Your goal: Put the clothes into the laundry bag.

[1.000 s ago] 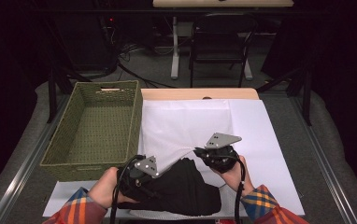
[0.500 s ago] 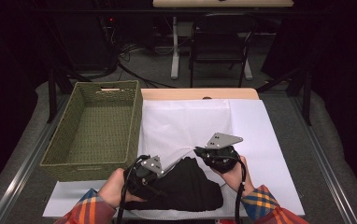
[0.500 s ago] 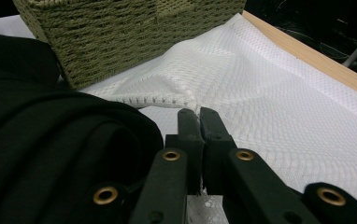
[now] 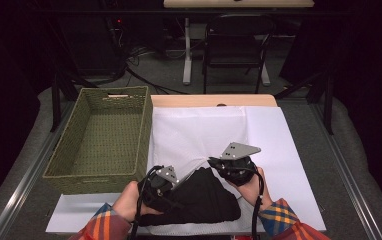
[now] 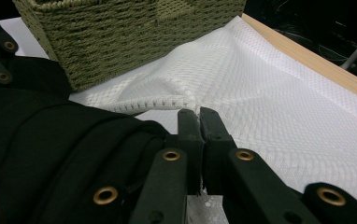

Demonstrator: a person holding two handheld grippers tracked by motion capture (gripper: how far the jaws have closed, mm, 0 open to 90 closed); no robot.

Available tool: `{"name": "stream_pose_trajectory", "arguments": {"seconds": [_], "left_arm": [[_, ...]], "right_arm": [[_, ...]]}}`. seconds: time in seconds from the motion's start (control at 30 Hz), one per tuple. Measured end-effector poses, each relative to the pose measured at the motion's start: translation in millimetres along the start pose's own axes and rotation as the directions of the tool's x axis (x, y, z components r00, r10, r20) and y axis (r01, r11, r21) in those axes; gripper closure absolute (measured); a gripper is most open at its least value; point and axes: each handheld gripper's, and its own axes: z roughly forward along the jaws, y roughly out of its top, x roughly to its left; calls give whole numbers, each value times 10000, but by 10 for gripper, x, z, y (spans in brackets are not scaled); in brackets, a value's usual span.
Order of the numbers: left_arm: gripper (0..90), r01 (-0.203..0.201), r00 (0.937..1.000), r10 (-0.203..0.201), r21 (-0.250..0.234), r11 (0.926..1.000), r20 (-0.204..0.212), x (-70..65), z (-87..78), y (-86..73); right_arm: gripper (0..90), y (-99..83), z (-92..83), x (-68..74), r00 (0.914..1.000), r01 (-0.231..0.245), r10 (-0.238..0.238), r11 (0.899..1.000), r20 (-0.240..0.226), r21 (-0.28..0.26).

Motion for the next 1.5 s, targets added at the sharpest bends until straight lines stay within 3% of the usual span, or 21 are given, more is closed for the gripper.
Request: {"name": "stream_pose_trajectory", "arguments": {"seconds": [0.37,0.67,0.77,0.97,1.03,1.17,1.33,1.4,1.5], "left_arm": [[598,645,9979,-644,-184,9977,47,80,87,-14],[598,1133,9933,-1138,-230,9933,-221,136,129,-32],[597,1601,9862,-1610,-266,9867,-380,171,157,-50],[586,2005,9769,-2018,-254,9794,-702,210,226,-73],[580,2081,9728,-2099,-288,9777,-982,223,272,-84],[549,1925,9717,-1933,-193,9811,-1356,221,333,-96],[380,1632,9693,-1603,3,9866,-1864,190,334,-120],[325,1579,9706,-1544,44,9874,-1847,174,324,-133],[263,1146,9730,-1073,242,9931,-2044,101,273,-172]], "right_arm": [[888,13,-8,23,10000,35,-35,10000,-2,-35],[887,9,-12,18,10000,17,-17,10000,-16,-40],[887,10,-10,25,10000,33,-33,10000,-28,-44],[887,2,4,35,10000,55,-55,10000,-69,18],[887,-3,8,36,10000,48,-47,10000,-86,32],[887,-16,13,35,9999,12,-11,10000,-122,91],[887,-23,16,50,9999,21,-19,9999,-158,122],[887,-24,13,51,9999,9,-7,9999,-160,127],[887,-28,10,44,9999,1,1,9999,-141,132]]}}
